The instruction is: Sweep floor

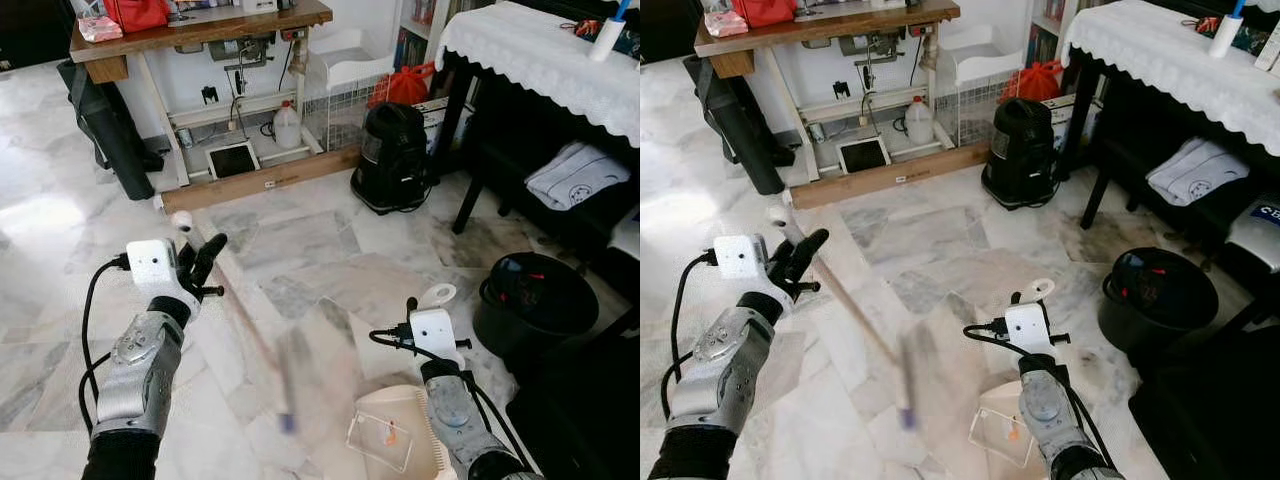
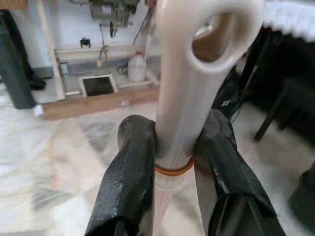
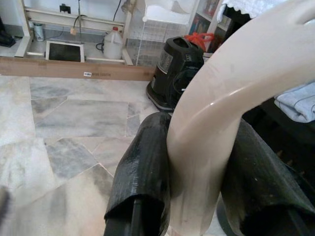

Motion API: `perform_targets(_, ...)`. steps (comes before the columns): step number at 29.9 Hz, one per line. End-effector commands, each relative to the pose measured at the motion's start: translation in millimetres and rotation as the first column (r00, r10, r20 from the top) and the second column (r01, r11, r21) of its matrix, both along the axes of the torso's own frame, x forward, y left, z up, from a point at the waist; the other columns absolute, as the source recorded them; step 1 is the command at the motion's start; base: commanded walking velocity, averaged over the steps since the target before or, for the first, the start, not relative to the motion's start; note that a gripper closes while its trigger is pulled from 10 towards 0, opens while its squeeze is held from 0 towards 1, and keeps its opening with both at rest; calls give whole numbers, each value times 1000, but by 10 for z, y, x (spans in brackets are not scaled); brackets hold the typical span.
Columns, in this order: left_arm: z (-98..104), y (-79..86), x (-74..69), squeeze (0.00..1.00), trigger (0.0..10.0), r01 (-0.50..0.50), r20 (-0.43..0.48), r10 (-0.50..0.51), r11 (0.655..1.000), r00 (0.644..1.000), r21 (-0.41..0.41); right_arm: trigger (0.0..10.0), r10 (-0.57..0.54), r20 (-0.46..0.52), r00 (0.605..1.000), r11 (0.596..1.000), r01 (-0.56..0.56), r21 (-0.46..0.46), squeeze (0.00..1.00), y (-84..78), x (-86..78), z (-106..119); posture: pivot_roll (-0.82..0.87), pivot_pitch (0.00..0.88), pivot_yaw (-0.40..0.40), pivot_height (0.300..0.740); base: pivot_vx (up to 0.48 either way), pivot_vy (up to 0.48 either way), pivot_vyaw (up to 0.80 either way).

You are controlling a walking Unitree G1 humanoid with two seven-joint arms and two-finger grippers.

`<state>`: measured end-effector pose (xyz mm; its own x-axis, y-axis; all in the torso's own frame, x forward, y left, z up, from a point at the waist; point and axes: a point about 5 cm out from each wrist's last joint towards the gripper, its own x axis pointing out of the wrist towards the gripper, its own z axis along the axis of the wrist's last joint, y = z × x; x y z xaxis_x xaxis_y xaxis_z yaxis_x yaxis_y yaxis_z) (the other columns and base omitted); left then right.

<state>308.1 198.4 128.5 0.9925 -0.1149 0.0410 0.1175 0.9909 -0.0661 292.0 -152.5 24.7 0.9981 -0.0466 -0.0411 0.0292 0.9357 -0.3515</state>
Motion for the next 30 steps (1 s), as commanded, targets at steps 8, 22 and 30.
perform_targets(8, -286, -158, -117, 0, 10000, 192, -145, -192, 981, 971, -12, 10000, -10, -23, 1000, 1000, 10, -15, 0, -24, -4, -24, 130, 74, 29, 740, 0, 0, 0)
perform_targets(22, -293, -136, -95, 0, 10000, 182, -154, -214, 962, 964, -202, 10000, -57, 13, 998, 997, 57, 54, 0, -96, 77, 78, 122, 59, 32, 740, 0, 0, 0)
perform_targets(30, -331, -219, -83, 0, 10000, 193, -160, -231, 956, 960, -222, 10000, -82, 72, 994, 986, 70, 149, 0, -126, 196, 249, 107, 49, 31, 740, 0, 0, 0)
